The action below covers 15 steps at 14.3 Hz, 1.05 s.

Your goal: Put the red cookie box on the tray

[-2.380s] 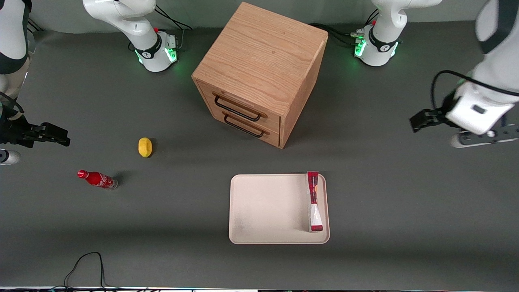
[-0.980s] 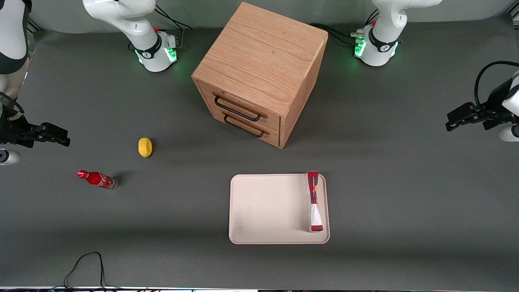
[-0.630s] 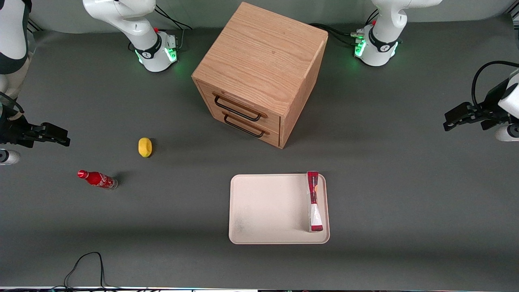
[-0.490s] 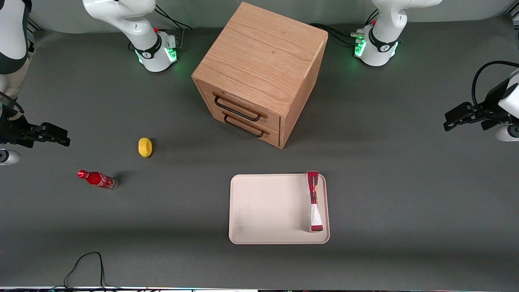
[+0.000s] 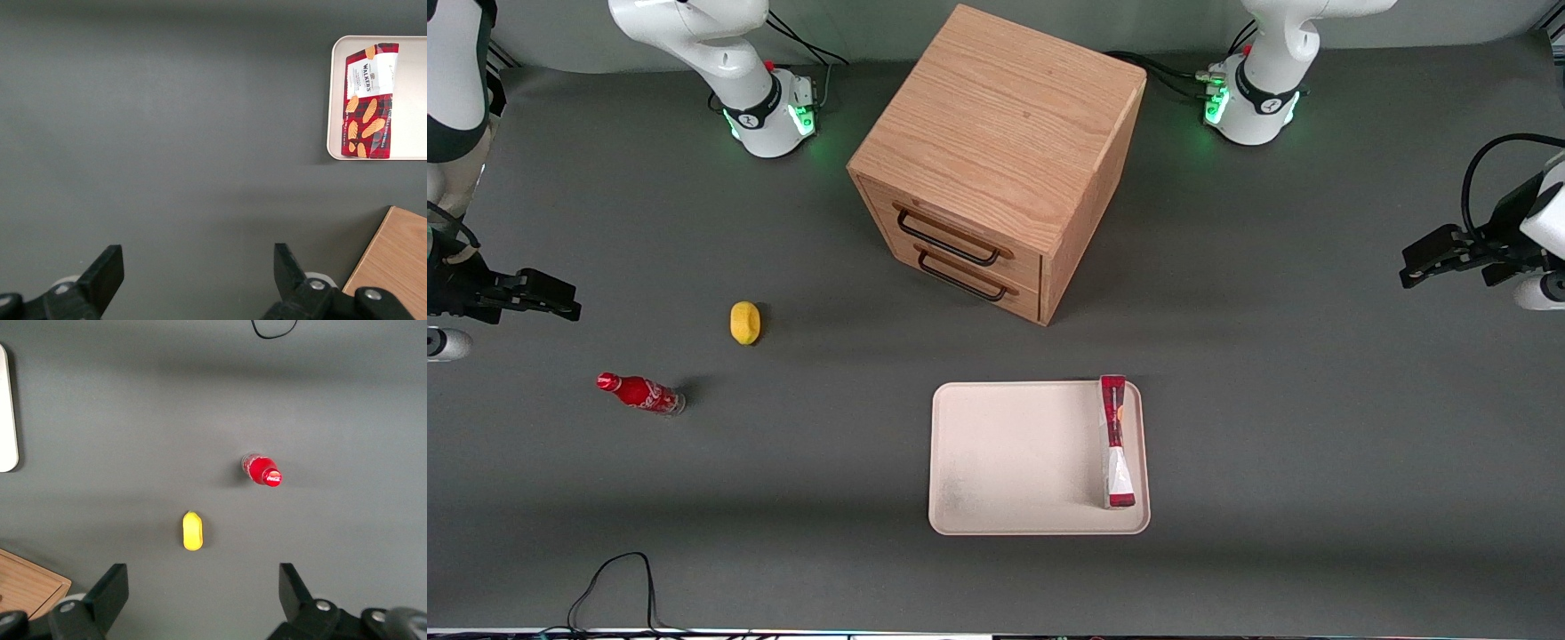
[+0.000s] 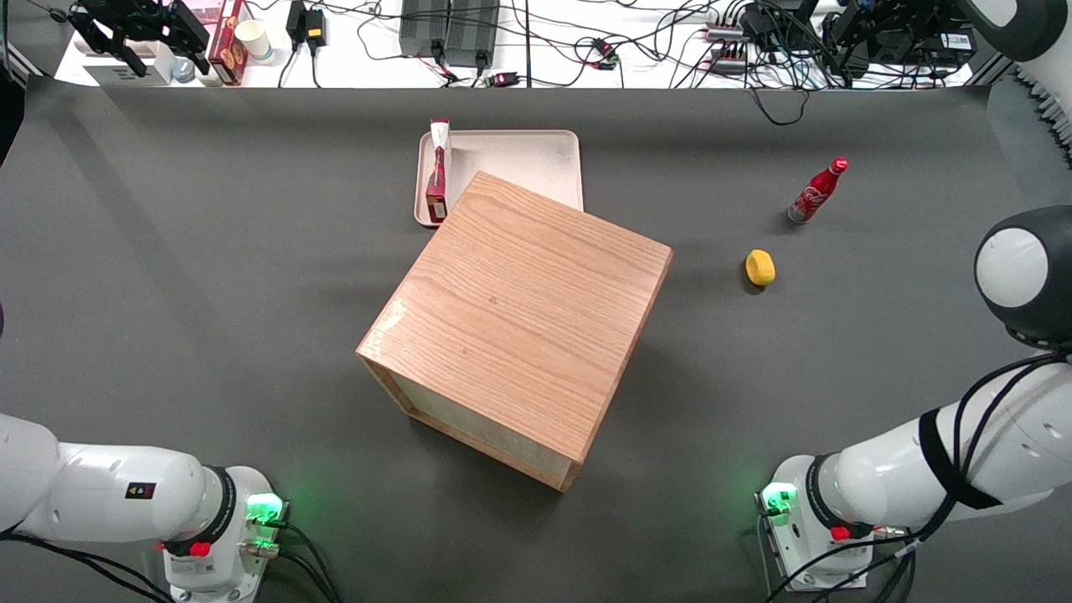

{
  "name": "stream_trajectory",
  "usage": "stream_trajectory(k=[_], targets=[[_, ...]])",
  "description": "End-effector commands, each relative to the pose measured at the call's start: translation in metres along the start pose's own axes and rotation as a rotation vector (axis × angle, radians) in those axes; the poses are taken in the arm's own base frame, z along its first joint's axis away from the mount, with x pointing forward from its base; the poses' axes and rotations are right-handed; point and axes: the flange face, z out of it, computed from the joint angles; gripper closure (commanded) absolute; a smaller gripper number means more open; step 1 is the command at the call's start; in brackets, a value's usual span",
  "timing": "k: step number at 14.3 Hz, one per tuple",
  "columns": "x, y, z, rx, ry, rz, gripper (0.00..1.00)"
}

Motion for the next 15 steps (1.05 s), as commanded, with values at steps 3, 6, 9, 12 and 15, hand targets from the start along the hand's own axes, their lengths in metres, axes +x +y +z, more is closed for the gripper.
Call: stream_trajectory(k=[3, 6, 9, 12, 15], targets=[[-0.0049, 0.0037, -0.0049, 0.002, 0.015, -0.010, 0.00], [-0.0058, 0.0009, -0.0023, 0.012, 0.000, -0.015, 0.00], [-0.0097, -0.0038, 0.0022, 0.041, -0.038, -0.028, 0.00], [-0.0111, -0.0046, 0.0010, 0.049, -0.041, -0.029, 0.00], [-0.0111, -0.0046, 0.0010, 0.049, -0.041, -0.029, 0.00]])
